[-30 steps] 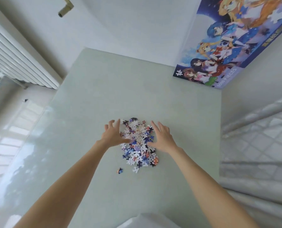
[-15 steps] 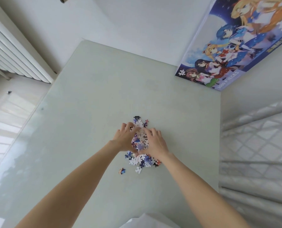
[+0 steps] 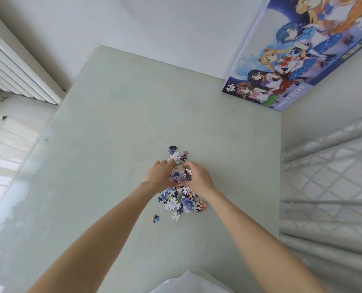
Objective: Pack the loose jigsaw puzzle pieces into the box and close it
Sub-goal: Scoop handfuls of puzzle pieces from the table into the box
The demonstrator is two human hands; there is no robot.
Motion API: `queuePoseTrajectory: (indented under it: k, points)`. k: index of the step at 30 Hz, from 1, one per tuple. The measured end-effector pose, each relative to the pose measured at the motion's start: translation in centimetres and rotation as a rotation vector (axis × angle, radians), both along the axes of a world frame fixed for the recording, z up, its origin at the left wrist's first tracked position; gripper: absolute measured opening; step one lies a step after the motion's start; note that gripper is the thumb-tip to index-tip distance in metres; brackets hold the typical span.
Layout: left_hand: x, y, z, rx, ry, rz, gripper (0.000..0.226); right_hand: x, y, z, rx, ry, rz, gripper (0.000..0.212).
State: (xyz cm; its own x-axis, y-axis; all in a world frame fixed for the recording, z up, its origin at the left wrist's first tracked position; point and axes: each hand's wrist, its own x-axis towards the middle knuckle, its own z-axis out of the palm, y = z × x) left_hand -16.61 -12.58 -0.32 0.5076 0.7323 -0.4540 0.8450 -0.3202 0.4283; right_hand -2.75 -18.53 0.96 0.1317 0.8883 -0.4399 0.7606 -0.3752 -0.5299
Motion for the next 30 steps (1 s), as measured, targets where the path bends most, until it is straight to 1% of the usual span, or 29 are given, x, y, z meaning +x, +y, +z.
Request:
queuePoseTrajectory:
  k: [5,8,14,17,22,24,26,30]
  points:
    - [0.0,-0.2,-0.2,0.003,-0.054,0.061,0.053,0.5,-0.3,0.4,0.083,-0.025,-0.035,0.035]
    - [0.1,-0.3,-0.1,0.006,-0.08,0.075,0.045,1.1,-0.2,0.8,0.123,-0.007,-0.074,0.033]
    - [0.6,-0.1,0.4,-0.013,-0.08,0.1,0.04,2.4,-0.1,1.1,0.162,0.004,-0.165,0.02]
    - [0.9,0.3,0.7,-0.029,-0.093,0.139,0.036,2.7,-0.1,1.3,0.15,0.016,-0.199,0.021]
    - [0.8,0.6,1.1,-0.061,-0.119,0.171,0.04,3.1,-0.3,1.4,0.109,0.052,-0.273,0.029]
    - [0.6,1.0,1.0,-0.065,-0.145,0.189,0.035,3.2,-0.3,1.5,0.103,0.065,-0.285,0.03]
    - [0.4,1.3,0.9,-0.036,-0.142,0.18,0.03,3.2,-0.5,1.7,0.104,0.076,-0.291,0.03]
    - [-0.2,1.7,1.1,0.046,-0.133,0.16,0.032,3.4,-0.5,2.0,0.125,0.106,-0.307,0.029]
